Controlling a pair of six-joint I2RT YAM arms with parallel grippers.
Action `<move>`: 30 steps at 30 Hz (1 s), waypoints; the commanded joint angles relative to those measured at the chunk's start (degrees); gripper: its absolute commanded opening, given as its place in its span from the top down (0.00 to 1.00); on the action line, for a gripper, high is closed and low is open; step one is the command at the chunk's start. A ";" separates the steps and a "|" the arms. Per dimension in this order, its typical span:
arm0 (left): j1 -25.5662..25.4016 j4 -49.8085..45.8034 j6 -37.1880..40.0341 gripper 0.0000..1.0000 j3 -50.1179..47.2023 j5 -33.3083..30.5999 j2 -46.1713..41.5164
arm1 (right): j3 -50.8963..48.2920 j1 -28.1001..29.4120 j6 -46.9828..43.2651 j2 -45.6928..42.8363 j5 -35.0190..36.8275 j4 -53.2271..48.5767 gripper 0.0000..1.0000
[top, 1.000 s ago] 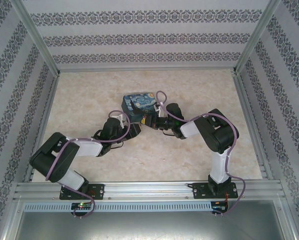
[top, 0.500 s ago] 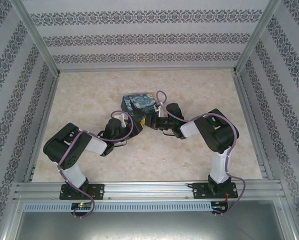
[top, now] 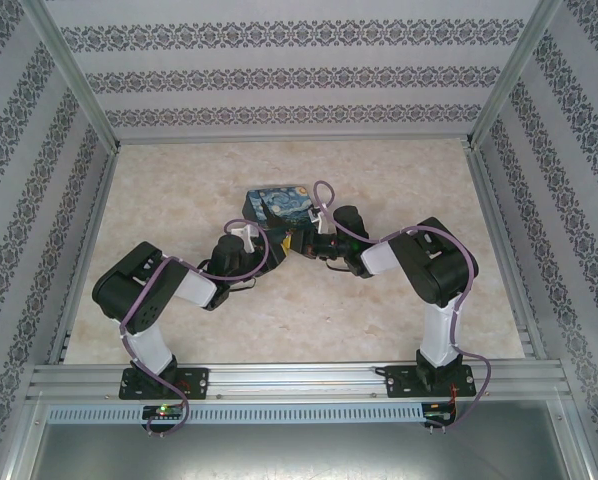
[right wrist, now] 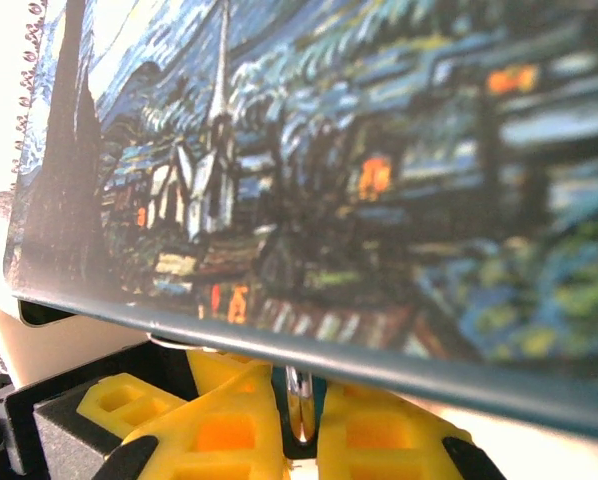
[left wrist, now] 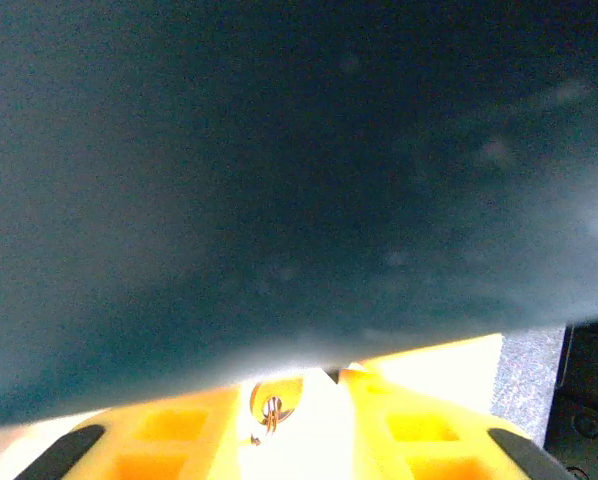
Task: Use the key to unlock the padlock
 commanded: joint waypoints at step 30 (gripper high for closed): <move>-1.42 -32.95 12.40 0.37 4.65 -9.00 -21.11 | -2.17 -0.34 1.28 4.78 -1.38 -3.48 1.00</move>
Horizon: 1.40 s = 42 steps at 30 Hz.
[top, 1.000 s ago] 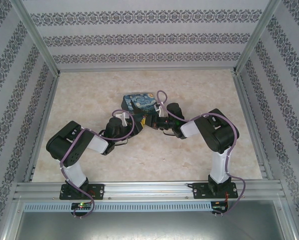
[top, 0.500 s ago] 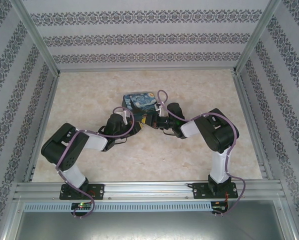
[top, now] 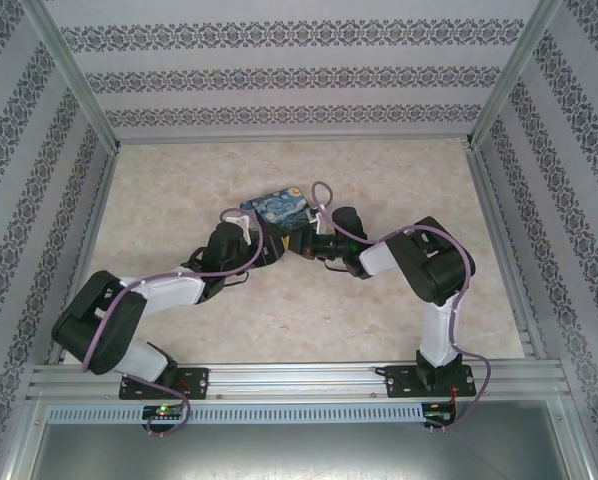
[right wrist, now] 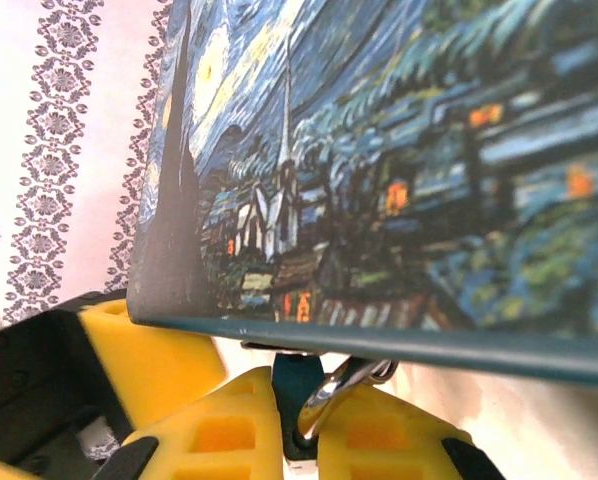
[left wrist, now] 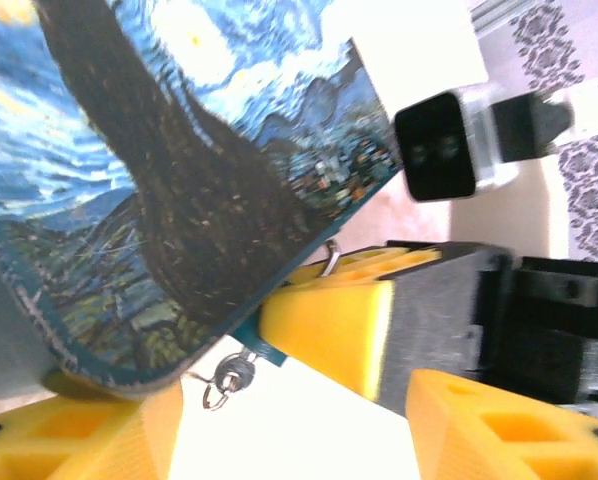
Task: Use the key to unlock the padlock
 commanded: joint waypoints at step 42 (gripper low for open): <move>2.83 -48.24 13.42 0.21 24.97 -20.47 14.67 | -5.18 -3.68 0.66 1.61 -1.06 -6.38 1.00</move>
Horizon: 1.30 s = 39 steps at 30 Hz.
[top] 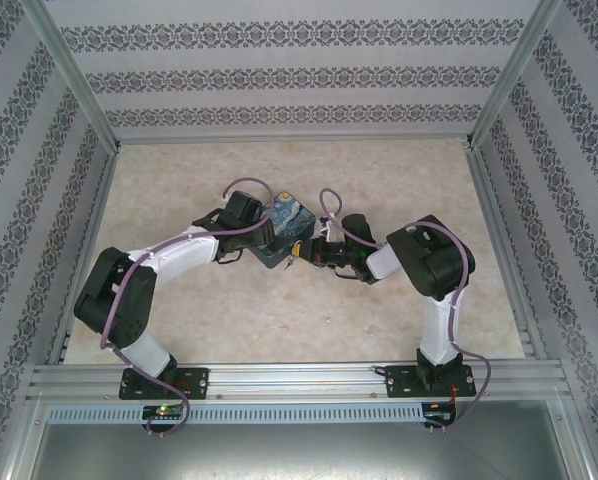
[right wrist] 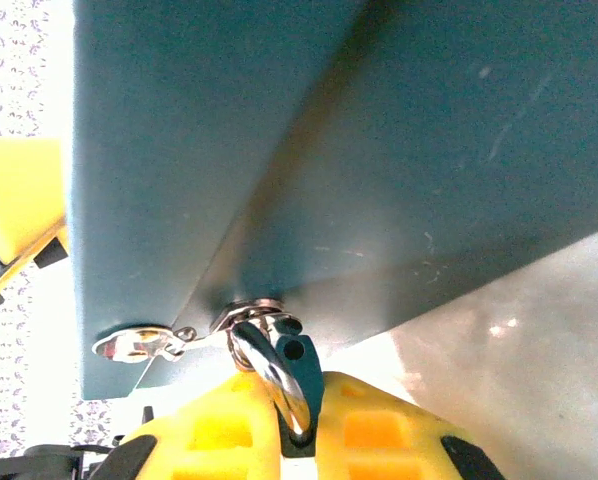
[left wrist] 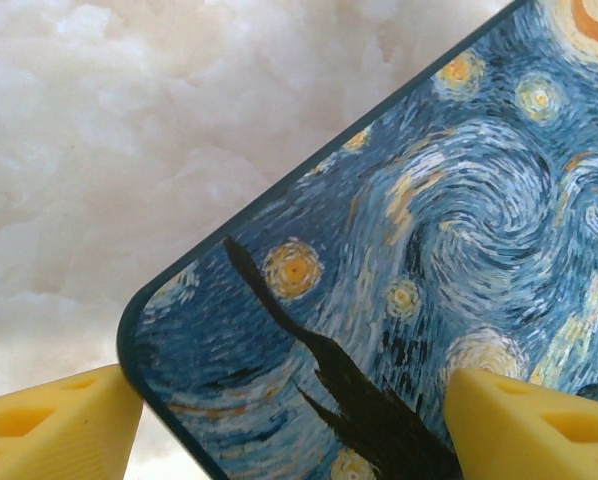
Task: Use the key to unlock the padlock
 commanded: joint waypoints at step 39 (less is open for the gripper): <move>-1.17 -15.46 11.05 0.39 5.08 -0.20 13.95 | 5.54 -14.16 2.66 -7.84 -5.34 -12.98 1.00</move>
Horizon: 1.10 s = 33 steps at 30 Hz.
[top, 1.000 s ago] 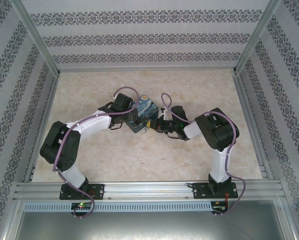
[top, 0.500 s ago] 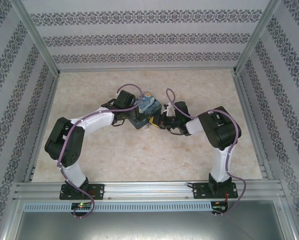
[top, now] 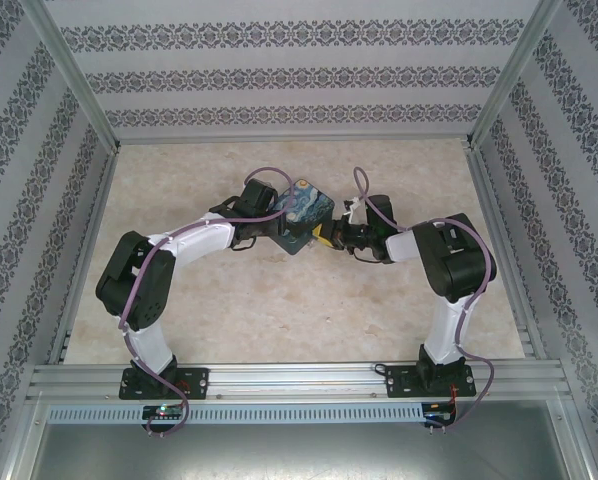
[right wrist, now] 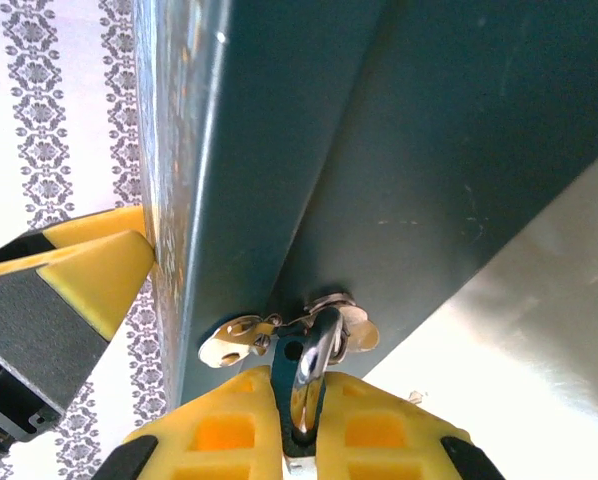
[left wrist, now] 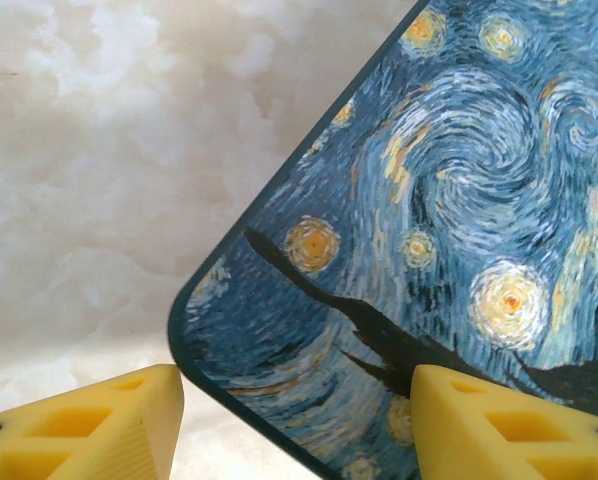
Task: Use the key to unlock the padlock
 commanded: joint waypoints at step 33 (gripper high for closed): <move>-1.28 -13.45 -2.52 0.30 -2.76 8.42 -2.78 | -5.30 -4.22 -7.45 -3.77 3.61 -4.91 0.94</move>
